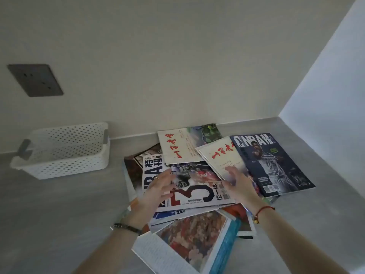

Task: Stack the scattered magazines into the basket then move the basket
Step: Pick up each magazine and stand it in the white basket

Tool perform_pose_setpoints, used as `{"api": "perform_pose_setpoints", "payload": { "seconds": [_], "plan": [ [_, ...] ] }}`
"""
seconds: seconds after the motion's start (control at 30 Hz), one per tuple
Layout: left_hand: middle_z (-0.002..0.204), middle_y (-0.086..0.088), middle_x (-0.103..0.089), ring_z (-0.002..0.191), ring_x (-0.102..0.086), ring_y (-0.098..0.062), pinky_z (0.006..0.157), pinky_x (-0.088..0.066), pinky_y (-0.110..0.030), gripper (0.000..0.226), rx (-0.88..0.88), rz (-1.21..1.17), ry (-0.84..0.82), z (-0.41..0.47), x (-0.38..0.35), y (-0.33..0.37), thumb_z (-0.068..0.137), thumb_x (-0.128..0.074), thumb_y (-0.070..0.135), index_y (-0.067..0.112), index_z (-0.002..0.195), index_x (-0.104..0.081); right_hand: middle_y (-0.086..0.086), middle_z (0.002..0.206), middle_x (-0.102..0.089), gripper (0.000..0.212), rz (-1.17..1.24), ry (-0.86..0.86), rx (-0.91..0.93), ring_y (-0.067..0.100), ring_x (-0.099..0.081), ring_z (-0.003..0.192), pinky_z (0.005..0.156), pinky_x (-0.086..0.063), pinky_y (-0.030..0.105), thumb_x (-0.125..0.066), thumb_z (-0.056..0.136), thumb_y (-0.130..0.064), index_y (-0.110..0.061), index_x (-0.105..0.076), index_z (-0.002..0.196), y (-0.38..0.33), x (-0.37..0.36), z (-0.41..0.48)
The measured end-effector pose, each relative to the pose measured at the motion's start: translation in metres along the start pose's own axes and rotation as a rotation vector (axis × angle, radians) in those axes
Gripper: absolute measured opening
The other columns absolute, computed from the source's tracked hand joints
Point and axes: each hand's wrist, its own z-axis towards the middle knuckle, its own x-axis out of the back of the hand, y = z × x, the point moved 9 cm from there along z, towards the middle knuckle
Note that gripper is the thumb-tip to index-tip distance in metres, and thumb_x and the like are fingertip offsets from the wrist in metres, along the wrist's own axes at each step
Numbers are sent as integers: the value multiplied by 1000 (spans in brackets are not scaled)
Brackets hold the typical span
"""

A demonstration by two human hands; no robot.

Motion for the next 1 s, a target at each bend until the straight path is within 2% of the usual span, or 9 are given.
{"api": "perform_pose_setpoints", "payload": {
  "seconds": [0.07,0.2,0.33,0.47,0.57,0.7,0.8,0.87,1.0],
  "plan": [
    [128,-3,-48,120,-47,-26,106,-34,-43,44,10,-11,-1,16,-12,-1,93,-39,31,18,135,-36,8,125,-52,55,-69,-10,-25,11,-59,80,62,-51,21,-60,83,-17,-17,-36,133,9,5,16],
    [123,0,-53,108,-52,-21,95,-40,-35,39,58,-6,39,39,-29,-14,91,-45,33,22,128,-42,6,132,-47,62,-269,-64,-48,24,-49,117,96,-46,42,-59,83,-31,-14,-31,136,26,0,38],
    [120,-1,-56,104,-55,-21,90,-44,-33,30,79,-46,55,53,-34,-24,91,-47,29,24,120,-48,10,120,-51,49,-487,-124,44,22,-54,103,84,-52,31,-43,90,-40,-10,-36,129,29,-11,48],
    [117,-2,-57,106,-55,-21,89,-44,-33,36,99,-68,60,62,-43,-23,93,-45,24,21,128,-45,15,106,-58,37,-714,-144,154,20,-61,86,68,-54,22,-33,96,-21,-4,-32,128,26,-20,55],
    [110,2,-60,100,-57,-16,80,-46,-28,28,105,-62,8,60,-59,-22,93,-41,24,25,121,-46,-1,76,-57,27,-582,-63,75,6,-53,54,42,-39,15,-32,96,-19,-7,-38,119,26,-2,59],
    [108,5,-65,106,-57,-16,92,-44,-36,41,59,-39,-89,55,-81,-15,92,-43,27,22,132,-40,-1,72,-58,29,-339,29,78,4,-50,46,32,-33,13,-33,96,-22,-6,-42,118,3,19,55],
    [93,17,-72,103,-60,-7,97,-41,-43,57,39,-34,-195,46,-102,-9,83,-51,40,30,136,-30,2,63,-59,33,-71,5,119,4,-55,39,36,-45,16,-32,95,-32,-7,-48,109,-40,12,33],
    [119,11,-62,114,-54,-12,85,-50,-37,74,22,-98,-261,39,-111,-3,73,-56,48,41,138,-21,1,68,-61,30,39,-40,196,5,-59,47,43,-50,18,-35,95,-28,-8,-50,112,-76,-5,13],
    [126,6,-58,114,-55,-18,79,-52,-33,70,-23,-299,-100,26,-70,12,69,-68,32,45,129,-33,-1,92,-57,32,83,-192,308,-3,-58,67,55,-47,8,-40,94,-18,-13,-42,125,-127,-54,-31]
  ]
}}
